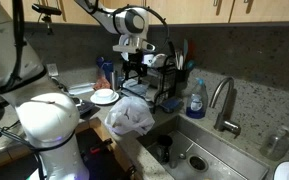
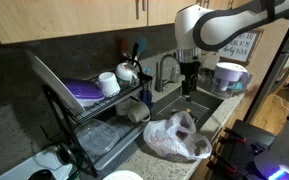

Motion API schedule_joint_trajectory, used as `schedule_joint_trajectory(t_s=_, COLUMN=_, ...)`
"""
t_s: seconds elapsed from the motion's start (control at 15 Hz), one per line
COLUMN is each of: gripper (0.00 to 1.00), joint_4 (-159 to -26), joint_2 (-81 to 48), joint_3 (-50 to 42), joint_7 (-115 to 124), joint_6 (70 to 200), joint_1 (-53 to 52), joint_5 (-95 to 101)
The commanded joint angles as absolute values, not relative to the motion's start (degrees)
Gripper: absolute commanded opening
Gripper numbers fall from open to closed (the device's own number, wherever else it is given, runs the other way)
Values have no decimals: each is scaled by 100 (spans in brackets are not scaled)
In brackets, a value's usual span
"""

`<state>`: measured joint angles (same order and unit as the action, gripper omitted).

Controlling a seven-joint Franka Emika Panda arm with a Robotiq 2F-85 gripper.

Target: Move the black object from the black bowl to the white bowl

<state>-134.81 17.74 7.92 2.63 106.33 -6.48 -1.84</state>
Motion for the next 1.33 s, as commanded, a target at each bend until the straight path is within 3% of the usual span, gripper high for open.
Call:
schedule_joint_trajectory(t_s=0.0, gripper=100, joint_4=-13473, joint_2=1769, joint_3=776, joint_7=269, joint_6=10625, joint_1=-670, joint_5=-178)
schedule_joint_trajectory(t_s=1.27, gripper=100, joint_4=-13362, joint_2=1049, joint_3=1723, joint_7=-817, joint_6=10852, joint_1=-1803, joint_5=24)
